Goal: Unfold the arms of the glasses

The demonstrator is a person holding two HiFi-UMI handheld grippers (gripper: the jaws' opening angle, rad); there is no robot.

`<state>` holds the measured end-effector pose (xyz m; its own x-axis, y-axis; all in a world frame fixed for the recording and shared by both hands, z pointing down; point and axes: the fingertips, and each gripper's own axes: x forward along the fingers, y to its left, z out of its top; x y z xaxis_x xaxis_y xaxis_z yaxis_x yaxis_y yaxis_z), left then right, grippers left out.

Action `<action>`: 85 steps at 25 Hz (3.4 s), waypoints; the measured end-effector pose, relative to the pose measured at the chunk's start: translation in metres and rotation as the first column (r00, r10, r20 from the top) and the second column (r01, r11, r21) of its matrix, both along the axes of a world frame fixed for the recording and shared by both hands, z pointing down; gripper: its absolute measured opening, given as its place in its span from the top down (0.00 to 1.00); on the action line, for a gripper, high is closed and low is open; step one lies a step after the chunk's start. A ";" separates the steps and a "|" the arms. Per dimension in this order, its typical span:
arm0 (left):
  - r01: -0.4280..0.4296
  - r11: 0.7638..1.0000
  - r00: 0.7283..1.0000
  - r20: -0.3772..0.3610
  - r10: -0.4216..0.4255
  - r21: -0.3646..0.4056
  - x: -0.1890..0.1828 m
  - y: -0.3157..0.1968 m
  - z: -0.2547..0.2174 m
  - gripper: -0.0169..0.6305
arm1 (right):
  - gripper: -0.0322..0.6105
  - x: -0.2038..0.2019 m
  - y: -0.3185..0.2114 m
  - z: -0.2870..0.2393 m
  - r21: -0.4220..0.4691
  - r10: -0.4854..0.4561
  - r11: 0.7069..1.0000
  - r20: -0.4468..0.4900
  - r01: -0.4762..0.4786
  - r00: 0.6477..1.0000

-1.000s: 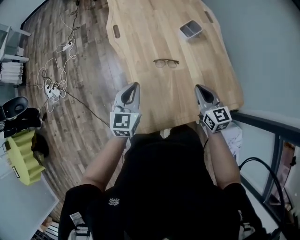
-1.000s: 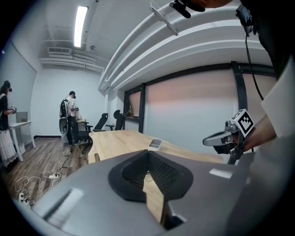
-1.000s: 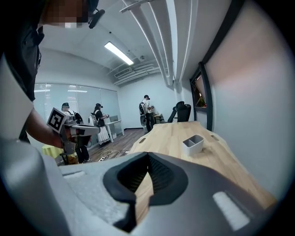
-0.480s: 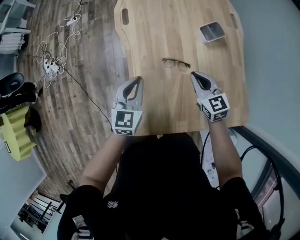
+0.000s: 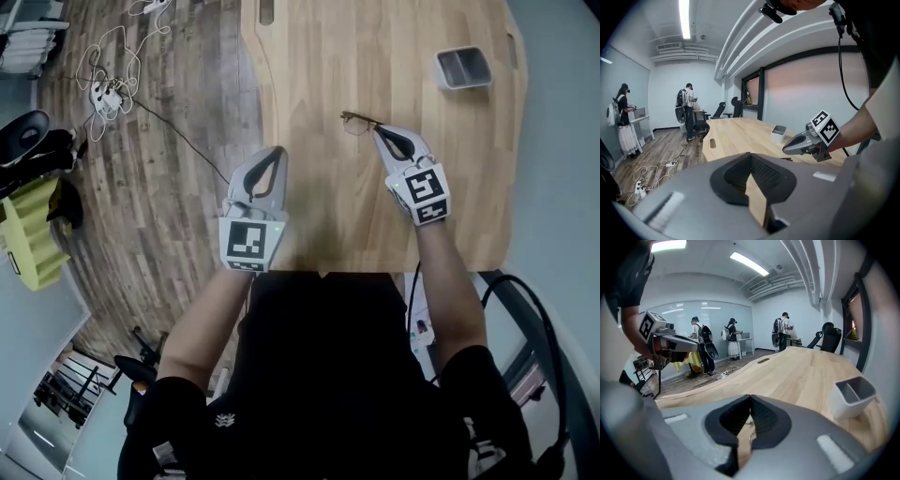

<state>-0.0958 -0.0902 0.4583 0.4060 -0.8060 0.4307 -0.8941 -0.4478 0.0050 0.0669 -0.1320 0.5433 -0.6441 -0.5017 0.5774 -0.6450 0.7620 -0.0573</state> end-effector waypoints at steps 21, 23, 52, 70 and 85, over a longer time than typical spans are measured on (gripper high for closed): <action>0.026 0.999 1.000 0.001 -0.025 -0.039 -0.010 -0.035 0.034 0.96 | 0.88 -0.028 -0.014 0.064 -0.155 -0.250 0.961 -0.130 0.230 0.959; 0.024 0.999 1.000 -0.001 -0.024 -0.030 -0.011 -0.036 0.030 0.96 | 0.90 -0.034 0.000 0.062 -0.161 -0.284 0.951 -0.125 0.263 0.951; -0.227 0.964 0.969 -0.133 0.209 -0.139 0.044 0.054 0.043 0.79 | 0.93 -0.048 0.108 -0.003 0.098 -0.253 0.958 -0.143 0.268 0.957; -0.391 0.893 0.915 -0.193 0.353 -0.222 0.103 0.063 0.069 0.89 | 0.93 -0.039 0.120 -0.004 0.124 -0.246 0.960 -0.062 0.252 0.967; -0.394 0.896 0.919 -0.123 0.375 -0.207 0.109 0.081 0.053 0.92 | 0.92 0.003 0.113 -0.048 0.153 -0.098 0.984 0.076 0.086 0.992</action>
<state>0.0135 -0.0092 0.5110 0.7045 -0.4668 0.5345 -0.6449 -0.7355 0.2078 0.0699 -0.0192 0.4954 -0.7340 -0.5146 0.4433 -0.5694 0.8220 0.0114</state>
